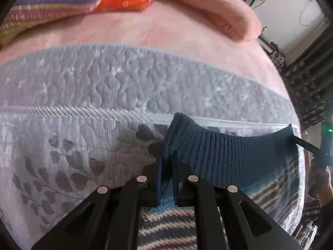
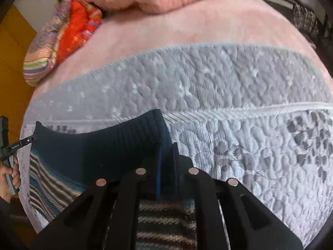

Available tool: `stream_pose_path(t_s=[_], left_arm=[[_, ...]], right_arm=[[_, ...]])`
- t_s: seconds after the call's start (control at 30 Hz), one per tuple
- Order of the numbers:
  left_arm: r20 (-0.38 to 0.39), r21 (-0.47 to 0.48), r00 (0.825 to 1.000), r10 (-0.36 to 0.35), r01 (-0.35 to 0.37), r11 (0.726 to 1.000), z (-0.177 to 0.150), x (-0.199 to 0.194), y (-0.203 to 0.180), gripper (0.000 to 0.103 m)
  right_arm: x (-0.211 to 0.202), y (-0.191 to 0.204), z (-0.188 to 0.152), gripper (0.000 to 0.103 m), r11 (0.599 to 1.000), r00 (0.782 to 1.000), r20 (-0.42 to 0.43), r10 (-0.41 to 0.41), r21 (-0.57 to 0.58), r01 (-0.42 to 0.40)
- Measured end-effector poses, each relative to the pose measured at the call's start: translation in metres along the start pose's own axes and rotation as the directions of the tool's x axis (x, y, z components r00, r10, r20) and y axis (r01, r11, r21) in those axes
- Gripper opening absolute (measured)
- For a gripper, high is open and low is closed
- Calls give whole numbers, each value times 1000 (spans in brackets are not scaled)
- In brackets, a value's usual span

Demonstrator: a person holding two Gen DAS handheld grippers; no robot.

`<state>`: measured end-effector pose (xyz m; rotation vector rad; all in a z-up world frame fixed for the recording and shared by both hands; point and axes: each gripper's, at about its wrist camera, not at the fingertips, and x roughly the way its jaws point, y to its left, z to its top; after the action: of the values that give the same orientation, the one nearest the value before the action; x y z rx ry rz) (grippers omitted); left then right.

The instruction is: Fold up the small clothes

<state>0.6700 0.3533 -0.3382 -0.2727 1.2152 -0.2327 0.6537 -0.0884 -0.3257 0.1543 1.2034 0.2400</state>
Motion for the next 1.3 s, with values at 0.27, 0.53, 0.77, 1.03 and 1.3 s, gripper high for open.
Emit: stream_pose_path(t_s=[0.27,0.53,0.77,1.03,1.3], left_arm=[[-51,-31,996,71,-73,997,-7,24,5,19],[21,-45,989,-146,147,988,-30,-15,-18,22],[-49,-102,999,-17,12,995,-42,22,2,2],[18,-44,976,-219,220,975,-95,-31,-7,7],[64,-104,961,-268,273,956,-120,-46,6,4]], right_arm=[[30,-4,-4,22,999,997,-64,-34,10,34],[-2,-5,-28,28,982,986,-12,168,95,-166],[19,-17,-43,4,975,987,-44,154,172,-144],[1,35,-92,8,955,954,-65,294,61,-290],[-25,47,-111,8,930,931,-37,363,69,-360]])
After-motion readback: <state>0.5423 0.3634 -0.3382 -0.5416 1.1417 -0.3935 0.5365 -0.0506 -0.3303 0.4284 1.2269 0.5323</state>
